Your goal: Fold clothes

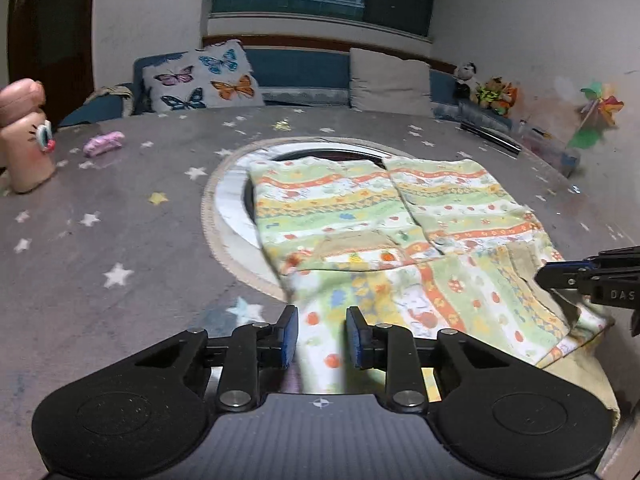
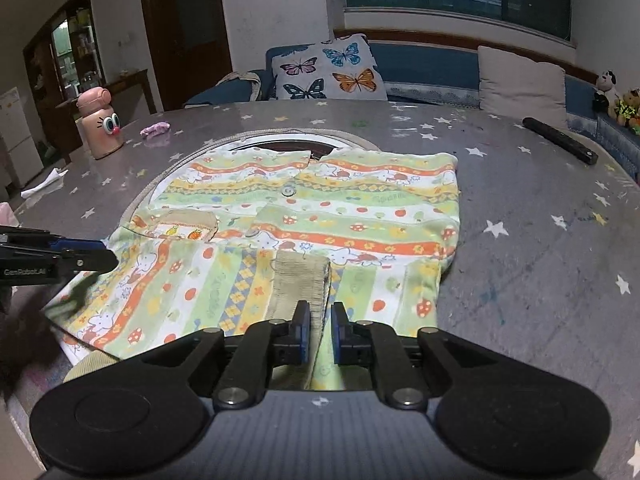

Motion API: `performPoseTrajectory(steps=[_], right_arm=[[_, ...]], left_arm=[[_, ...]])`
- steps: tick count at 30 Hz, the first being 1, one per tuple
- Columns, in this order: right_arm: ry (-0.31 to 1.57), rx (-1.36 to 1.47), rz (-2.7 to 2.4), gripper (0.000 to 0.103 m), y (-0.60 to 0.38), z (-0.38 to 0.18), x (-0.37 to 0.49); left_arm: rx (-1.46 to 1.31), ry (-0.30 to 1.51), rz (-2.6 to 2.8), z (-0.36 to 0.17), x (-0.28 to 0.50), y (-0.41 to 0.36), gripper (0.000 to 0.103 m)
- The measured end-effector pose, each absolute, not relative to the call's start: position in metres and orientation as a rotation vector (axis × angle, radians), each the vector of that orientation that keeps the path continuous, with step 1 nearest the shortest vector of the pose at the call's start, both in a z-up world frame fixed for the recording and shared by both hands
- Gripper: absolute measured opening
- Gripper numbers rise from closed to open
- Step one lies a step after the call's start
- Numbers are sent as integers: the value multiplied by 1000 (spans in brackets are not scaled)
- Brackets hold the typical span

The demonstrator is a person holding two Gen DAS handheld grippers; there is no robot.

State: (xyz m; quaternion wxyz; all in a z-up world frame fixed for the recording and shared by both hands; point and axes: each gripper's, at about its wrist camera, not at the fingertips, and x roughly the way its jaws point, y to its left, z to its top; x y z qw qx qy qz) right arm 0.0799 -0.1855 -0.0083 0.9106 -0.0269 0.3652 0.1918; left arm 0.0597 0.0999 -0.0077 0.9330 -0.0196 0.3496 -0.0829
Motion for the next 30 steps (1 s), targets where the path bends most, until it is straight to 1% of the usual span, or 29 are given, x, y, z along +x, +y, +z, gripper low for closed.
performPoseTrajectory(steps=[4, 9, 11, 15, 18, 24, 30], right_arm=[[728, -53, 404, 9, -187, -1, 81], [672, -56, 416, 9, -183, 7, 84], [673, -65, 438, 9, -179, 5, 87], [690, -113, 463, 9, -170, -8, 93], [694, -135, 466, 9, -168, -14, 94], [648, -140, 477, 9, -165, 1, 91], [702, -139, 511, 9, -159, -10, 93]], left_arm=[[-53, 680, -178, 2, 66, 98, 27], [-19, 685, -183, -5, 77, 89, 27], [-5, 687, -184, -8, 82, 85, 25], [21, 691, -187, -13, 91, 78, 25], [23, 689, -185, -13, 90, 77, 25], [41, 644, -212, 2, 78, 62, 25], [97, 621, -288, 8, 55, 38, 27]])
